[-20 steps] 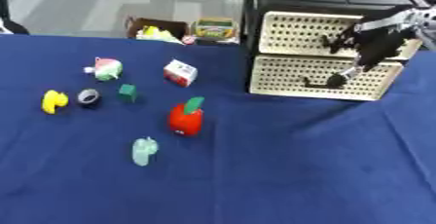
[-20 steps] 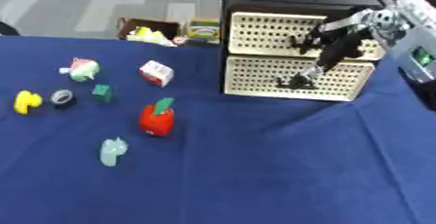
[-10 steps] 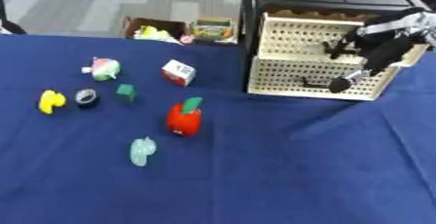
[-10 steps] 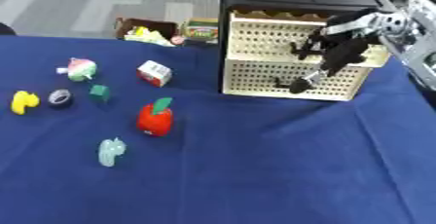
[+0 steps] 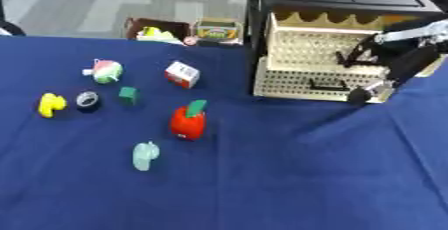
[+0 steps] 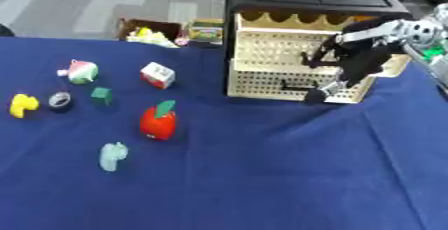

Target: Pick up objects from table and place into drawer.

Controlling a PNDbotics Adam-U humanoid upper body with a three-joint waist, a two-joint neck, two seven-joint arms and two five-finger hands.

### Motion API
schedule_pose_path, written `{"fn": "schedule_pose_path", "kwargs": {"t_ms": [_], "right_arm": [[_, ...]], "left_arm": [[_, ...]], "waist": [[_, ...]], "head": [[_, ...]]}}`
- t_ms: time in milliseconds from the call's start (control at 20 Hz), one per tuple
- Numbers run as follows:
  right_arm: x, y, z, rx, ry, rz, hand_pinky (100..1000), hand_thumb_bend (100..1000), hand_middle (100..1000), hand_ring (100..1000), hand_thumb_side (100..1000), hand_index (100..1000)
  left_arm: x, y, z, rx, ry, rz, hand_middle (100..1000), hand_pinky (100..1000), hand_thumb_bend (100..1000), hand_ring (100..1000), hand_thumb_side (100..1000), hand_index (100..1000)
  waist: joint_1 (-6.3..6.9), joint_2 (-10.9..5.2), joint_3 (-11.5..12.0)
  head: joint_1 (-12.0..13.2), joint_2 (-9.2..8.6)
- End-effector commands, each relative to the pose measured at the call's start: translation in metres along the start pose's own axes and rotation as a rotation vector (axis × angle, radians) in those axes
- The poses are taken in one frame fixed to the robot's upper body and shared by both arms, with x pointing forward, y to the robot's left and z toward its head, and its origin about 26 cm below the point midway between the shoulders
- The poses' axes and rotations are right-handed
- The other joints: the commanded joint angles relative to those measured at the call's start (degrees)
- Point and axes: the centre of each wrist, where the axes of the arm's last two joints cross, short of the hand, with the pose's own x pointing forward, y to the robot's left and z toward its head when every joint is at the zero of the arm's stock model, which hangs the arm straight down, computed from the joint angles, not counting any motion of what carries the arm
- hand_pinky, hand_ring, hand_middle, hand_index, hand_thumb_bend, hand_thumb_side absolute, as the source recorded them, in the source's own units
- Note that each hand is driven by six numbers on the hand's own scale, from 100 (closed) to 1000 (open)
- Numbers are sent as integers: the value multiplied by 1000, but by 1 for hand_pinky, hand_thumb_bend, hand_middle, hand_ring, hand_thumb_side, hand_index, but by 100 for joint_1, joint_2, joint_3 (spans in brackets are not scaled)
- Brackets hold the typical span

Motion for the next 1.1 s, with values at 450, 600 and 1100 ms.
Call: {"fn": "schedule_pose_path", "kwargs": {"t_ms": [450, 600, 1100], "right_arm": [[10, 10, 46, 3, -31, 12, 100, 817, 100, 100, 546, 851], [16, 16, 54, 7, -44, 23, 100, 800, 100, 100, 556, 851], [26, 27, 69, 9, -53, 46, 100, 813, 100, 100, 576, 891]], "left_arm": [[9, 2, -8, 6, -48, -1, 469, 461, 100, 494, 624, 745], [10, 4, -10, 7, -57, -16, 472, 463, 100, 497, 620, 747], [20, 15, -24, -15, -149, -250, 477, 467, 100, 498, 598, 763]], "waist": [[10, -127, -24], [14, -139, -31], [52, -186, -91]], "head": [[0, -76], [3, -70], [89, -32]]}}
